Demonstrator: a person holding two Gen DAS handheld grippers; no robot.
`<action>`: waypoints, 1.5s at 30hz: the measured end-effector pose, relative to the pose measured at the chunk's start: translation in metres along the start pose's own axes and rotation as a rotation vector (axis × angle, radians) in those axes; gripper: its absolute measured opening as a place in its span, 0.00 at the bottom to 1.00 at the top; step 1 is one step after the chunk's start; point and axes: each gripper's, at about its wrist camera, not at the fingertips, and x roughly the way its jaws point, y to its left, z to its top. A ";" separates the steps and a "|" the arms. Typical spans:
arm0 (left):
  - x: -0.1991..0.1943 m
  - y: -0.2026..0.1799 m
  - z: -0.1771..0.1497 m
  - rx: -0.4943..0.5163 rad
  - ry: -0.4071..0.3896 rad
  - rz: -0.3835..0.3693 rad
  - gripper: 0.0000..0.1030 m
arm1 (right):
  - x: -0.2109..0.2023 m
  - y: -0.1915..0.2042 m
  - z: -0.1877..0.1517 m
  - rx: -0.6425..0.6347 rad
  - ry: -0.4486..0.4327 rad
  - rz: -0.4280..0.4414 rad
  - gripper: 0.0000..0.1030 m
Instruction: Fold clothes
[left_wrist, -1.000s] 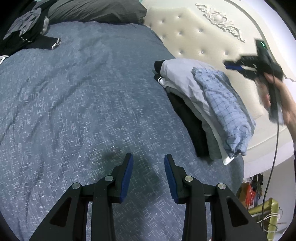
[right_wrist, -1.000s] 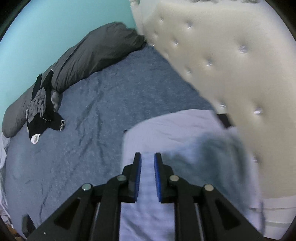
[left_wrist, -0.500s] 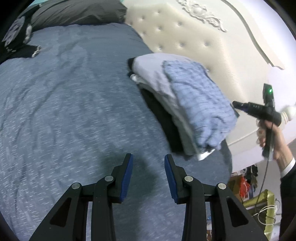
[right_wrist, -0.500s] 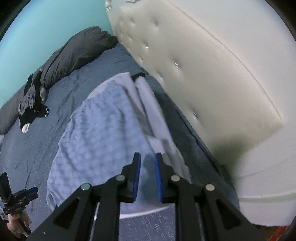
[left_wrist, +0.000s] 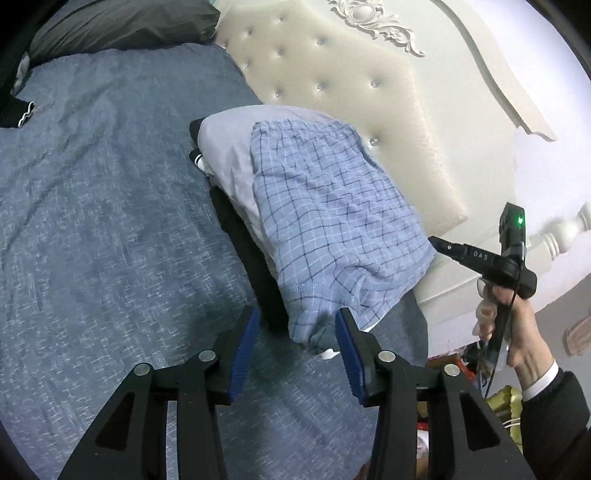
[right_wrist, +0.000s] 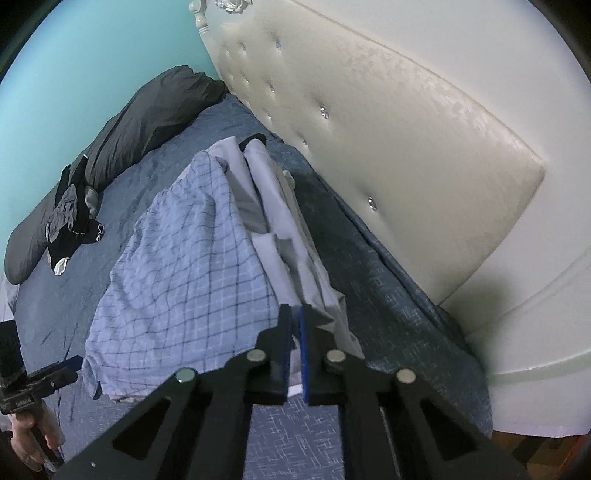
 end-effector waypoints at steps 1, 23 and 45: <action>0.003 0.000 0.000 -0.001 0.006 -0.006 0.44 | 0.001 -0.001 -0.001 0.002 0.000 -0.002 0.02; 0.003 0.004 -0.018 0.025 0.028 0.015 0.02 | 0.001 0.024 0.056 0.043 -0.070 0.098 0.04; -0.010 0.012 -0.018 0.064 0.009 0.036 0.02 | 0.052 0.052 0.074 -0.040 -0.012 0.040 0.04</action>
